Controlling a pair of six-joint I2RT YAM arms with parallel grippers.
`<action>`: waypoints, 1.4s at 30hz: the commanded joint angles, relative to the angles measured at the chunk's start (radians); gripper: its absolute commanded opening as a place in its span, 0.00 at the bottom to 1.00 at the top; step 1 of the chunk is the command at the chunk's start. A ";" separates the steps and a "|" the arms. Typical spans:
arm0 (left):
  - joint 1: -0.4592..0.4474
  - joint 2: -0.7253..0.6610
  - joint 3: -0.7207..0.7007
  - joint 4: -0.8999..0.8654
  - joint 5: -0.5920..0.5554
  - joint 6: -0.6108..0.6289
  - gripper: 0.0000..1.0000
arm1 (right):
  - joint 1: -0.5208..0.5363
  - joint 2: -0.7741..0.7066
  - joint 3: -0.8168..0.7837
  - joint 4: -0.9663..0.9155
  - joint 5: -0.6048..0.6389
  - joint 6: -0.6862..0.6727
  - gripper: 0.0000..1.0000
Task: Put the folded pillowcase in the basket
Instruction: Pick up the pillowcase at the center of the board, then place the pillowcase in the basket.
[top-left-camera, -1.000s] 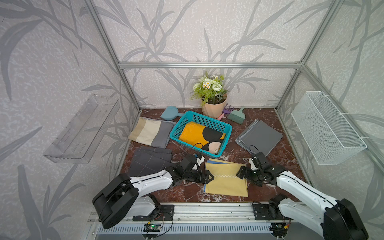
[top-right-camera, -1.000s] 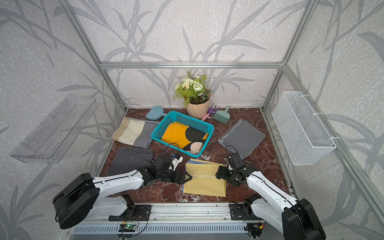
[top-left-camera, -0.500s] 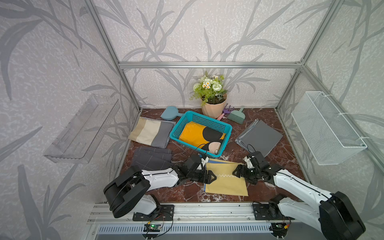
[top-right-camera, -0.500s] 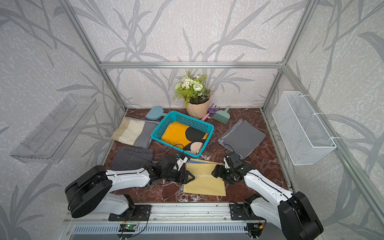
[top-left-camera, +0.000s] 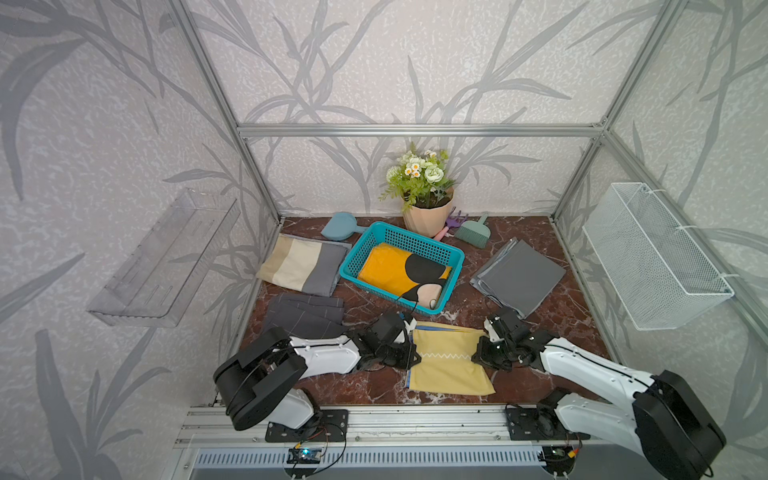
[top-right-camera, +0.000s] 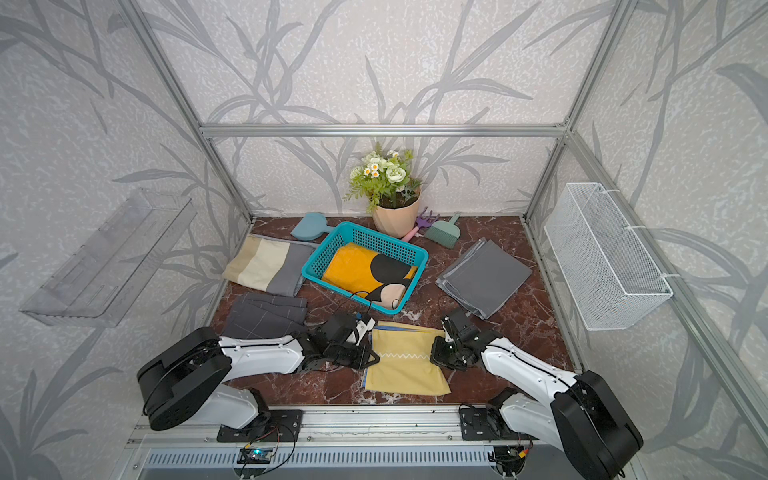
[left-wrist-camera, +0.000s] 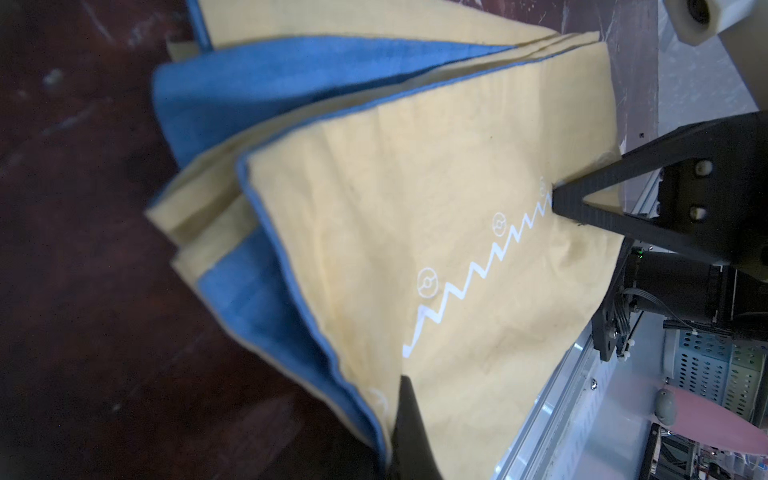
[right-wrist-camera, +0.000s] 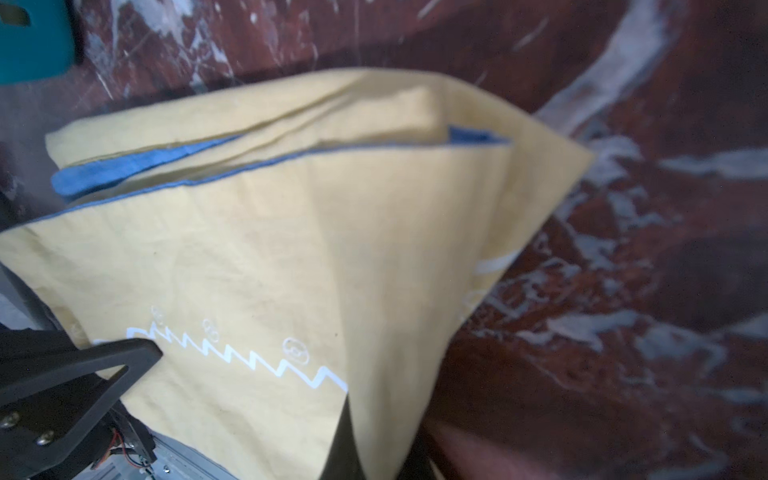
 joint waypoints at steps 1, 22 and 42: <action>-0.019 -0.041 0.034 -0.080 -0.018 0.024 0.00 | 0.049 -0.006 0.050 -0.081 0.035 0.006 0.00; -0.102 -0.195 0.519 -0.377 -0.008 0.126 0.00 | 0.119 -0.227 0.591 -0.512 0.191 -0.047 0.00; 0.386 0.009 0.843 -0.515 -0.087 0.413 0.00 | 0.076 0.168 0.864 -0.133 0.340 -0.292 0.00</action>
